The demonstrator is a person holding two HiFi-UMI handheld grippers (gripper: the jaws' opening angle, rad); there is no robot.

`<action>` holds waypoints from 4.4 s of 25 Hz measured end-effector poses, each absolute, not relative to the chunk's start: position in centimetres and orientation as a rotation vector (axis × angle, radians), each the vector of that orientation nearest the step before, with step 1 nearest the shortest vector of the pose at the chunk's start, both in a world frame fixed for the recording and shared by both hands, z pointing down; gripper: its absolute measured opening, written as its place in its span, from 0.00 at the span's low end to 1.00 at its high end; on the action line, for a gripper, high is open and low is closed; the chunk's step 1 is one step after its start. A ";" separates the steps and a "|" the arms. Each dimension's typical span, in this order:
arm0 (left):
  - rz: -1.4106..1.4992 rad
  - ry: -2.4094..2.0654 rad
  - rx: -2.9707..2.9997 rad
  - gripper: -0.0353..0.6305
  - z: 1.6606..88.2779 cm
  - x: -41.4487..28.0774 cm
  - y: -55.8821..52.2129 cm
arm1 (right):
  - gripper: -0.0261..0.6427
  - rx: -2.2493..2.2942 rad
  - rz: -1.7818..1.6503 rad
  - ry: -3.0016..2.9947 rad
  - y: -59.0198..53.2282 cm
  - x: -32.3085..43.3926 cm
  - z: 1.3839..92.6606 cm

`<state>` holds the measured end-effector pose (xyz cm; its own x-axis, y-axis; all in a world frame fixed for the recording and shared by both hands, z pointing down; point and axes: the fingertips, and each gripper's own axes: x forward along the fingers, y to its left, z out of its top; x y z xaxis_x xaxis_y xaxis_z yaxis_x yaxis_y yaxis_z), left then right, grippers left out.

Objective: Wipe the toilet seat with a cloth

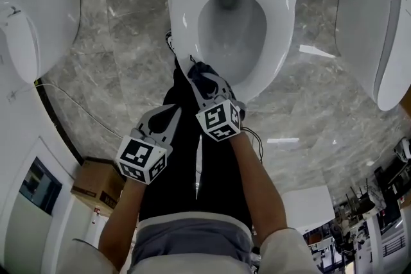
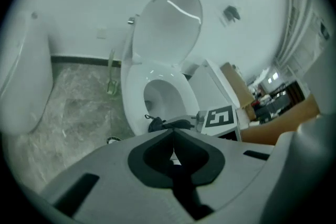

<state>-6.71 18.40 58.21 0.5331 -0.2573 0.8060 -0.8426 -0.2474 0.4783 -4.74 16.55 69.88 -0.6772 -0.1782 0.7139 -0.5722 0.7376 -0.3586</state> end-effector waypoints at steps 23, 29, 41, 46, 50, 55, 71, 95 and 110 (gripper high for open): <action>0.802 -0.744 1.909 0.07 58.6 -0.5 20.1 | 0.15 0.431 0.787 -2.098 23.7 3.0 69.9; 0.703 -0.736 1.874 0.07 58.3 0.1 19.8 | 0.15 0.408 0.742 -2.058 23.7 5.1 70.1; 0.701 -0.747 1.838 0.07 58.8 -0.7 19.0 | 0.15 0.438 0.621 -1.956 20.6 9.6 70.7; 0.660 -0.759 1.830 0.07 58.5 -1.1 18.6 | 0.15 0.435 0.569 -1.932 19.0 10.9 70.8; 0.652 -0.770 1.820 0.07 58.7 -1.5 18.4 | 0.15 0.407 0.536 -1.922 17.9 11.7 70.9; 0.646 -0.774 1.818 0.07 58.7 -2.0 18.2 | 0.15 0.349 0.457 -1.900 16.8 12.8 70.9; 0.606 -0.795 1.771 0.07 59.1 -4.0 18.3 | 0.15 0.341 0.316 -1.820 10.6 15.0 71.5; 0.578 -0.815 1.723 0.07 59.5 -7.3 17.1 | 0.15 0.452 0.176 -1.748 -0.6 15.6 71.9; 0.545 -0.847 1.686 0.07 59.6 -9.8 15.4 | 0.15 0.767 0.184 -1.771 -7.8 13.1 71.7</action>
<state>-9.81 15.39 59.58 0.6364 -0.2557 0.7277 -0.7682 -0.1253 0.6278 13.11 -7.80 71.67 -0.1470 -0.4033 0.9032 -0.5799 0.7749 0.2516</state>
